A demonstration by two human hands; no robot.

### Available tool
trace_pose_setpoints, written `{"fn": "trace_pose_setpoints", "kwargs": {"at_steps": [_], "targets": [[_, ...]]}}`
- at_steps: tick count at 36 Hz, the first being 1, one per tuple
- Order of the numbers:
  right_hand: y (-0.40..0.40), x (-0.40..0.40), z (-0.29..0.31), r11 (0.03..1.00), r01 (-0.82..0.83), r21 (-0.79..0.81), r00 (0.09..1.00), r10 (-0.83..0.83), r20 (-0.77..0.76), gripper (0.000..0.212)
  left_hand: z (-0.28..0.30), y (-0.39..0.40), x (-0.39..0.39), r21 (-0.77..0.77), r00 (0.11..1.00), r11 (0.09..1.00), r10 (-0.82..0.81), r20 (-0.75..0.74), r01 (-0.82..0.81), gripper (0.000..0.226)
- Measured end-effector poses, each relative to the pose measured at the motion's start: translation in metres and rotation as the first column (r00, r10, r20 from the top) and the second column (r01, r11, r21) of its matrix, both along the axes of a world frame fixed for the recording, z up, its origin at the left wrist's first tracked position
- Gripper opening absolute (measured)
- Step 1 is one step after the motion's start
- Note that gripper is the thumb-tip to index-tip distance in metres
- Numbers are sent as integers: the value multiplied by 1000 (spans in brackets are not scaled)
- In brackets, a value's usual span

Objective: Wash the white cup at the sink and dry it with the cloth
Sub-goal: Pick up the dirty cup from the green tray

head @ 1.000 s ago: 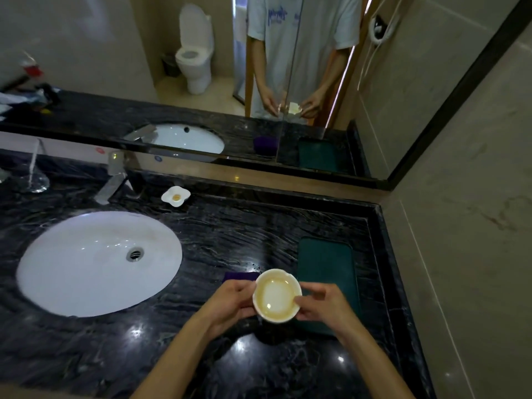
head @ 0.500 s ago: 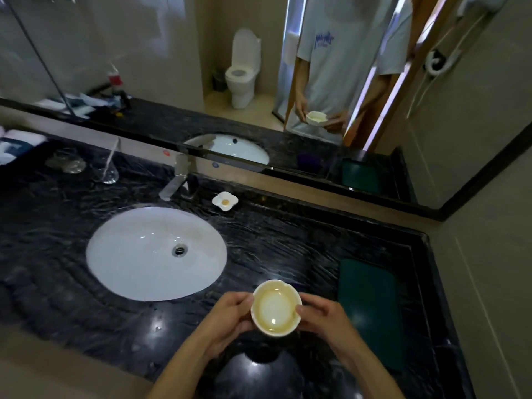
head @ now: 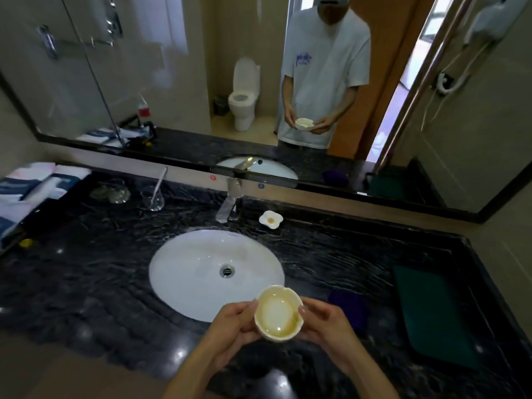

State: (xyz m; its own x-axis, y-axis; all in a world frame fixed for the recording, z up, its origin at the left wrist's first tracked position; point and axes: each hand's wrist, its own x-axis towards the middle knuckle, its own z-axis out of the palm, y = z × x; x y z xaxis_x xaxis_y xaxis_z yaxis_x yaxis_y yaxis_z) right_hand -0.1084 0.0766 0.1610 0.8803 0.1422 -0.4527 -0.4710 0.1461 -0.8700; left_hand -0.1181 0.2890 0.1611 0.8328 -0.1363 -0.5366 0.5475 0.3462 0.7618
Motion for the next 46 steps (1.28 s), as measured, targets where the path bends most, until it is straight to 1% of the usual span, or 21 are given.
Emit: {"fn": "trace_pose_setpoints", "kwargs": {"at_steps": [2, 6, 11, 13, 17, 19, 20, 22, 23, 24, 25, 26, 27, 31, 34, 36, 40, 43, 46], "targets": [[23, -2, 0, 1000, 23, 0, 1000, -23, -6, 23, 3, 23, -1, -19, 1000, 1000, -5, -21, 4, 38], [59, -1, -2, 1000, 15, -22, 1000, -16, -11, 27, 8, 62, 0, -56, 999, 998, -27, -31, 25, 40], [96, 12, 3, 1000, 0, 0, 1000, 0, -18, 22, 6, 101, 9, -100, 998, 995, -10, -68, 3, 42], [107, 21, 1, 1000, -5, 9, 1000, 6, -26, 21, 2, 114, 16, -110, 997, 994, -9, -76, 0, 41], [125, 49, -7, 999, -36, -27, 999, 35, -36, 21, -11, 135, 36, -144, 997, 990, -16, -76, 5, 38], [133, 63, -14, 997, -54, -45, 998, 53, -36, 21, -16, 144, 48, -150, 997, 989, -9, -82, -4, 32], [137, 71, -18, 997, -65, -52, 997, 63, -34, 21, -17, 148, 54, -144, 996, 990, 3, -86, -15, 33], [144, 88, -26, 995, -84, -51, 996, 83, -32, 22, -24, 155, 67, -142, 995, 989, 24, -99, -38, 46], [147, 96, -30, 995, -87, -56, 996, 85, -36, 21, -26, 158, 75, -138, 995, 990, 20, -95, -33, 46], [150, 104, -34, 994, -86, -67, 995, 82, -47, 21, -27, 160, 82, -129, 996, 991, 16, -92, -28, 36], [153, 110, -36, 994, -86, -69, 995, 82, -59, 21, -30, 162, 88, -113, 996, 993, 9, -93, -20, 19], [157, 117, -38, 994, -89, -65, 994, 84, -67, 22, -34, 164, 95, -103, 995, 994, 18, -99, -28, 13], [160, 125, -39, 994, -90, -63, 994, 85, -72, 22, -38, 167, 103, -95, 993, 994, 34, -116, -46, 17], [172, 152, -43, 1000, -16, -17, 992, 14, -125, 18, -47, 174, 129, -61, 987, 994, 79, -142, -89, 25], [179, 171, -48, 999, 25, 37, 987, -19, -159, 16, -58, 179, 148, -27, 981, 993, 112, -158, -117, 26], [183, 185, -55, 998, 53, 20, 986, -49, -160, 17, -66, 183, 162, -14, 979, 991, 131, -157, -135, 24], [192, 217, -66, 993, 117, -31, 987, -120, -110, 19, -88, 193, 187, -16, 970, 985, 165, -177, -170, 23], [198, 244, -70, 985, 142, -93, 987, -149, -67, 25, -101, 201, 206, -4, 975, 989, 147, -170, -149, 25], [206, 274, -72, 974, 195, -117, 980, -198, -19, 30, -120, 209, 222, 7, 975, 991, 136, -175, -137, 26]]}}
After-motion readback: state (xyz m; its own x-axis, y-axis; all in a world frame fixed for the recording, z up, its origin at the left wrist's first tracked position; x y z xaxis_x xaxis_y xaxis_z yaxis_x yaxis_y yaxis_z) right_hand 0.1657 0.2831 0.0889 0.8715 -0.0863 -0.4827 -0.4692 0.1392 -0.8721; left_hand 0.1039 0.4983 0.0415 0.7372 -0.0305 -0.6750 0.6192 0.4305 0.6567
